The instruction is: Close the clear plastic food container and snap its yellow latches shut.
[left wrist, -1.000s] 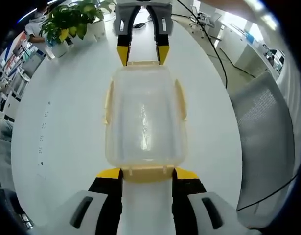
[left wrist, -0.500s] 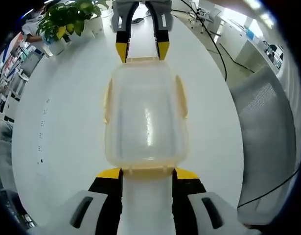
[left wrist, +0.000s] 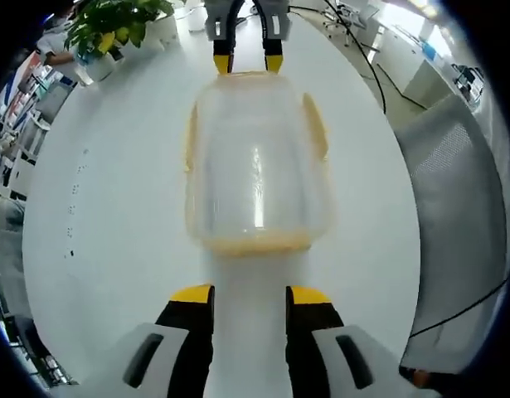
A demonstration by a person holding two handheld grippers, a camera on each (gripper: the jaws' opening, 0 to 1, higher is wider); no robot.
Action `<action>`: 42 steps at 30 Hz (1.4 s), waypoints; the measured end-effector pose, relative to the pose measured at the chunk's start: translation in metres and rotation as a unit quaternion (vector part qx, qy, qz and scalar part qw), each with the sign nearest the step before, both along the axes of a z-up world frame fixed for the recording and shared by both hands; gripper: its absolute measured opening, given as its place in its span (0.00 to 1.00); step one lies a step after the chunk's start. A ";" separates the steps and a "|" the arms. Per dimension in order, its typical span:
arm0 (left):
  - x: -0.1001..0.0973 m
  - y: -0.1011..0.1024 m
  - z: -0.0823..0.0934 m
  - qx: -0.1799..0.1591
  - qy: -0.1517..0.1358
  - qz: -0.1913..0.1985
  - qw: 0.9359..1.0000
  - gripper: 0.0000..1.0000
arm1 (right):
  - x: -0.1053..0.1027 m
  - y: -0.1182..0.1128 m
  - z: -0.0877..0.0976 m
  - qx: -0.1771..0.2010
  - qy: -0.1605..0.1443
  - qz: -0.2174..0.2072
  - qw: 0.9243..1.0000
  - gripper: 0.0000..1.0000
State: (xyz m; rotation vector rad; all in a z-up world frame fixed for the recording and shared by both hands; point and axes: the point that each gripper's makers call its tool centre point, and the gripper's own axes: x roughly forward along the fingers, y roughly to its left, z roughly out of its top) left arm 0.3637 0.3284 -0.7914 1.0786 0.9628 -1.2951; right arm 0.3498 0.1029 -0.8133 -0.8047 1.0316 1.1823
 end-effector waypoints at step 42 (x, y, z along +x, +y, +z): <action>-0.018 -0.041 0.020 -0.114 0.256 0.541 0.793 0.39 | 0.010 0.027 0.040 0.179 0.177 -0.484 0.838 0.28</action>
